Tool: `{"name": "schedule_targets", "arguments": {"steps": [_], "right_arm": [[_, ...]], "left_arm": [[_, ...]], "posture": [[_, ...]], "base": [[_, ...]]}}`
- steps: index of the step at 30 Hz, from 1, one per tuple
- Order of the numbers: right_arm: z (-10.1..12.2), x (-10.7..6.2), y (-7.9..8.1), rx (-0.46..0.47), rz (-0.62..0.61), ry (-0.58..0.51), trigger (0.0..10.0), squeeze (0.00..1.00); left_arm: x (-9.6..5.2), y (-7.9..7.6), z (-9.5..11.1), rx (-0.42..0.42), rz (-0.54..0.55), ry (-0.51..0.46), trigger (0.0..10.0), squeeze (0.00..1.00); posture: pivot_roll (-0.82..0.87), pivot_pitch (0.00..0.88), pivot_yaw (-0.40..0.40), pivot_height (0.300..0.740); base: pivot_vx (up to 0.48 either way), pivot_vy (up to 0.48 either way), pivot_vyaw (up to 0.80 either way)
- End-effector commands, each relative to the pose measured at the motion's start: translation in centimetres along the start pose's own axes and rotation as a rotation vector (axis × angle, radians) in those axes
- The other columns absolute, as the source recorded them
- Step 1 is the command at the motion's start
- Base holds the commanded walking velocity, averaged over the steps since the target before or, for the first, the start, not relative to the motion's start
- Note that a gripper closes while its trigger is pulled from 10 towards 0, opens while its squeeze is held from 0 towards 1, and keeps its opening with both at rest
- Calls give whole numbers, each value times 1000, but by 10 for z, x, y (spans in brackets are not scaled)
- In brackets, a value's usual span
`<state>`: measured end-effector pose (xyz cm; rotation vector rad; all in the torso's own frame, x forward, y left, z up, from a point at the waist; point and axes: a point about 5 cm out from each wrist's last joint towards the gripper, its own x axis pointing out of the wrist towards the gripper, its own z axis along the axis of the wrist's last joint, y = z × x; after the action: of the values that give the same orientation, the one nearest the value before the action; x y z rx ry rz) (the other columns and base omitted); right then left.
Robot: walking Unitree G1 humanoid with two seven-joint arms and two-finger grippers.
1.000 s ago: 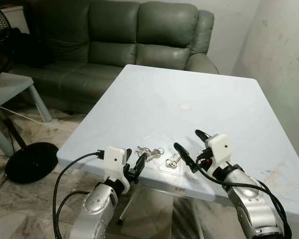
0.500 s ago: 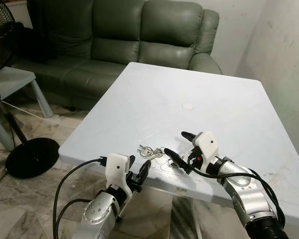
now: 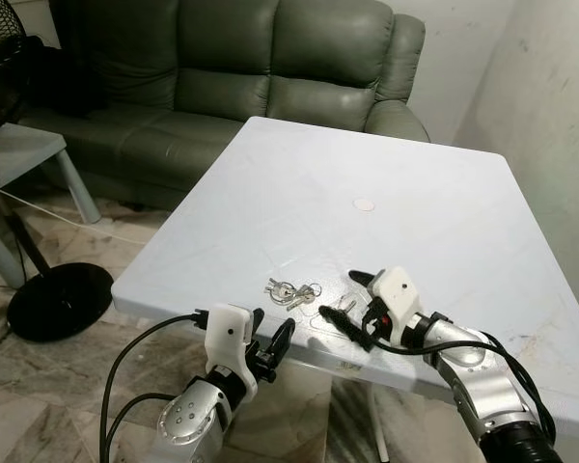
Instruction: Hang keys on a hook
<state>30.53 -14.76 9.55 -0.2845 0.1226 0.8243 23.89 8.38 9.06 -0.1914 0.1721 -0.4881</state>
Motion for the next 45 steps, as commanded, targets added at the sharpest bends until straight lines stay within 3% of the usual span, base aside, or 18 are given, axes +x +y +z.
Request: {"name": "schedule_targets", "arguments": {"steps": [1, 7, 8, 9, 10, 11, 12, 13, 14, 15, 17, 18, 19, 20, 21, 22, 29, 45], "right_arm": [[-4, -3, 1, -11, 22, 25, 10000, 0], [-7, -3, 7, -14, 59, 34, 9765, 0], [-6, -1, 10, -13, 67, 25, 5686, 0], [-5, 0, 12, -10, 75, 13, 2471, 0], [-4, 0, 13, -8, 80, 5, 0, 0], [-4, 1, 14, -3, 84, 3, 0, 0], [-3, 2, 15, 5, 85, 2, 2118, 0], [-3, 3, 16, 11, 85, 2, 2118, 0], [-3, 3, 17, 10, 88, 1, 1216, 0], [-2, 5, 18, 25, 90, 2, 3020, 0], [-1, 6, 19, 34, 101, -5, 2314, 0], [0, 7, 20, 35, 104, -9, 2706, 0], [1, 8, 20, 56, 107, -6, 5843, 0], [2, 9, 21, 73, 114, -14, 7843, 0], [4, 10, 22, 84, 120, -21, 8275, 0], [5, 11, 23, 101, 118, -26, 10000, 0], [9, 21, 22, 177, 75, -8, 10000, 0], [6, 24, 9, 79, -76, 23, 9608, 0]], "left_arm": [[-2, -3, 4, 10, -2, -6, 10000, 0], [-3, -3, 3, 6, 2, -2, 10000, 0], [-3, -3, 3, 4, 3, -1, 10000, 0], [-3, -3, 3, 3, 3, -1, 10000, 0], [-3, -4, 3, 3, 3, -1, 10000, 0], [-3, -4, 3, 2, 2, 1, 10000, 0], [-3, -4, 3, 1, 1, 1, 10000, 0], [-3, -4, 3, 1, 1, 1, 10000, 0], [-3, -5, 3, 1, 0, 2, 10000, 0], [-3, -4, 2, 0, 0, 4, 10000, 0], [-3, -4, 2, 1, 1, 5, 10000, 0], [-3, -5, 2, 1, 0, 5, 10000, 0], [-3, -5, 3, 2, 1, 6, 10000, 0], [-3, -4, 3, 2, 1, 6, 10000, 0], [-3, -4, 3, 2, 1, 6, 10000, 0], [-2, -4, 3, 3, 2, 6, 10000, 0], [-2, -4, 3, 1, 2, 6, 10000, 0], [-1, -6, 3, 2, 1, 6, 10000, 0]], "posture": [[66, 57, -74, 740], [68, 60, -77, 740], [68, 60, -78, 740], [69, 60, -79, 740], [69, 60, -79, 740], [69, 60, -79, 740], [70, 60, -78, 740], [70, 60, -78, 740], [70, 61, -78, 740], [70, 60, -77, 740], [71, 62, -78, 740], [71, 62, -78, 740], [70, 62, -77, 740], [70, 62, -77, 740], [71, 62, -78, 740], [71, 62, -78, 740], [71, 62, -78, 740], [77, 54, -82, 740]], "base": [[0, 0, 0], [0, 0, 0], [0, 0, 0], [0, 0, 0], [0, 0, 0], [0, 0, 0], [0, 0, 0], [0, 0, 0], [0, 0, 0], [0, 0, 0], [0, 0, 0], [0, 0, 0], [0, 0, 0], [0, 0, 0], [0, 0, 0], [0, 0, 0], [0, 0, 0], [0, 0, 0]]}}
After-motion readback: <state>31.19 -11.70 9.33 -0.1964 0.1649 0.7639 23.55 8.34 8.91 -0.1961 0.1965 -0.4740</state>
